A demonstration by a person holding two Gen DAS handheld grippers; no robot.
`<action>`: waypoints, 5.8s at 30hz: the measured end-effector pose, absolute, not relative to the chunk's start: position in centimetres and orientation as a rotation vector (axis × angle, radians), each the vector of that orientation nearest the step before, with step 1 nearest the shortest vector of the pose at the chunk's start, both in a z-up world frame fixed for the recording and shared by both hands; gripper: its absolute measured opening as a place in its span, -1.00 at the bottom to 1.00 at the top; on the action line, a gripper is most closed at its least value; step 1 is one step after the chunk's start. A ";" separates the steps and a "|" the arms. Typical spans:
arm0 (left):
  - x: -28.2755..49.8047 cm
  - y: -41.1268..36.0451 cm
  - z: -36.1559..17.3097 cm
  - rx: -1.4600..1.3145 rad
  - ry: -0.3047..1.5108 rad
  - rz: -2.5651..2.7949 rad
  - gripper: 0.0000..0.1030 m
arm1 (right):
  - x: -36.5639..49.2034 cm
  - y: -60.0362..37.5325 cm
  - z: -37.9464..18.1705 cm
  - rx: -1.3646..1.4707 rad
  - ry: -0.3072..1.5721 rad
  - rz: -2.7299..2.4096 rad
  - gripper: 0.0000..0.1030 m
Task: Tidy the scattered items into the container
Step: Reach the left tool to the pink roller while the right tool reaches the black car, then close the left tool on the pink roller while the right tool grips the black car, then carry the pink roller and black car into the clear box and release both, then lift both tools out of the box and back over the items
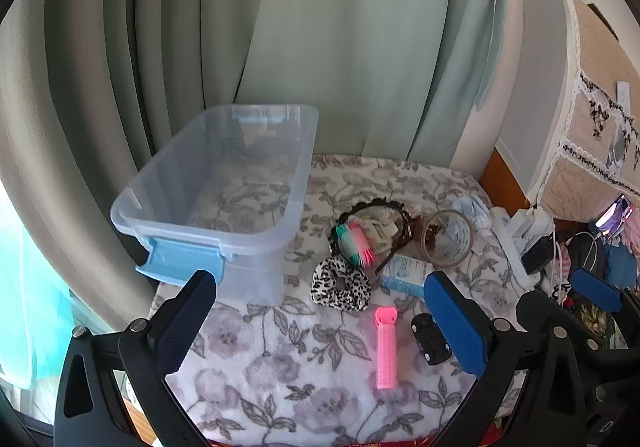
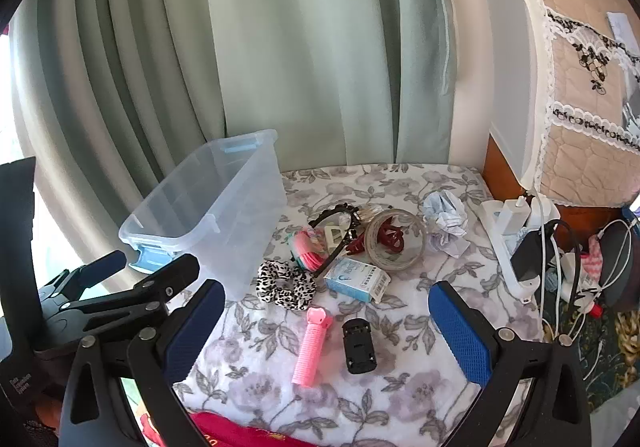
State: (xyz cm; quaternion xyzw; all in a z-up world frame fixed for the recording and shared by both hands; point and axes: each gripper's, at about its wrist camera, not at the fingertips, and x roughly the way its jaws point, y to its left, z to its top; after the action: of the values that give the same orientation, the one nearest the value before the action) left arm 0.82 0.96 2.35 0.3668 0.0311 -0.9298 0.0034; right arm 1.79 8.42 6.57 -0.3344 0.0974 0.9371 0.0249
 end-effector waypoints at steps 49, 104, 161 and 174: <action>-7.2 6.9 -14.4 2.010 0.141 -2.694 0.03 | -5.2 13.9 -10.6 -1.742 0.635 2.645 0.10; -2.9 -10.1 5.5 1.078 0.463 -3.050 -0.48 | -9.9 2.0 10.2 -1.253 0.468 3.225 -0.33; -4.2 -9.0 2.9 1.190 0.453 -2.950 0.81 | -8.5 4.6 4.7 -1.350 0.571 3.036 0.54; -3.1 -2.2 3.1 1.248 0.253 -3.034 0.84 | -4.5 10.8 4.1 -1.234 0.703 2.970 0.80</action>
State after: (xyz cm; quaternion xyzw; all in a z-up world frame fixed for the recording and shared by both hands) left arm -3.07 -2.24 3.09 0.3781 0.0767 -0.9196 -0.0742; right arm -4.48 10.81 4.06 -0.3737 0.2130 0.8996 -0.0754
